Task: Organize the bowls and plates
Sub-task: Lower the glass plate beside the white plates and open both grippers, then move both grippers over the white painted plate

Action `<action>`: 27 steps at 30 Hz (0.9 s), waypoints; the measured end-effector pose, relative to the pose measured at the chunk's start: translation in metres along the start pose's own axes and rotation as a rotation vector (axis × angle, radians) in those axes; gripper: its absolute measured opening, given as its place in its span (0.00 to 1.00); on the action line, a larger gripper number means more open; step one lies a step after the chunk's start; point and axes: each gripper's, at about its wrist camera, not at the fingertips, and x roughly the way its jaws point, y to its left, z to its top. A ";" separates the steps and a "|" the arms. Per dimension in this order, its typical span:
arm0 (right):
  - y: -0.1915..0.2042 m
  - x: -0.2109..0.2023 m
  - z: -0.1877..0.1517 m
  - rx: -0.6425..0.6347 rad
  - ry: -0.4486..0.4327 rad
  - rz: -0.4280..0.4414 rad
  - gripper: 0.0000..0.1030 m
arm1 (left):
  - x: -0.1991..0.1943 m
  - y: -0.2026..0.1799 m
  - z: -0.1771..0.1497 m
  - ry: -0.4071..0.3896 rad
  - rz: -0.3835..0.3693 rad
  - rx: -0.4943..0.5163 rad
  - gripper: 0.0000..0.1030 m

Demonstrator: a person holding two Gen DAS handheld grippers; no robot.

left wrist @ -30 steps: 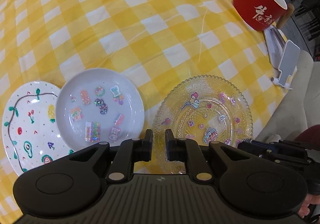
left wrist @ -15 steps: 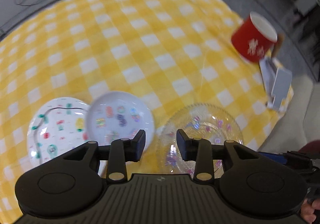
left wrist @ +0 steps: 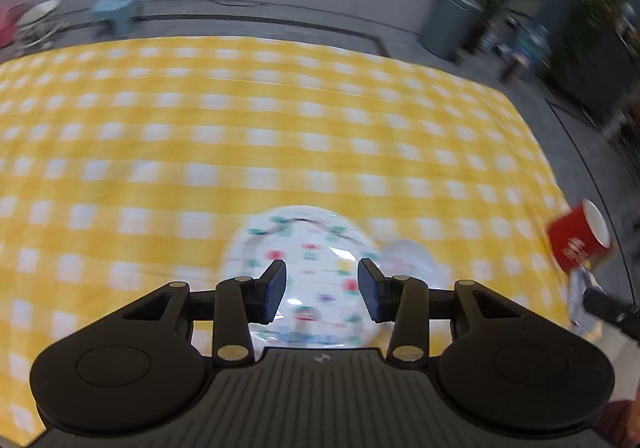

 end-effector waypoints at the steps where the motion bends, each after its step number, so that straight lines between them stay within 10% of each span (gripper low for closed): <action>1: 0.008 0.010 0.006 -0.038 0.012 0.018 0.55 | 0.002 0.012 0.000 0.000 0.000 -0.021 0.48; 14: 0.111 0.123 -0.044 -0.614 0.289 -0.067 0.38 | 0.030 0.086 -0.006 0.078 -0.053 -0.193 0.48; 27: 0.107 0.161 -0.043 -0.703 0.366 -0.122 0.19 | 0.048 0.081 -0.005 0.138 -0.069 -0.174 0.48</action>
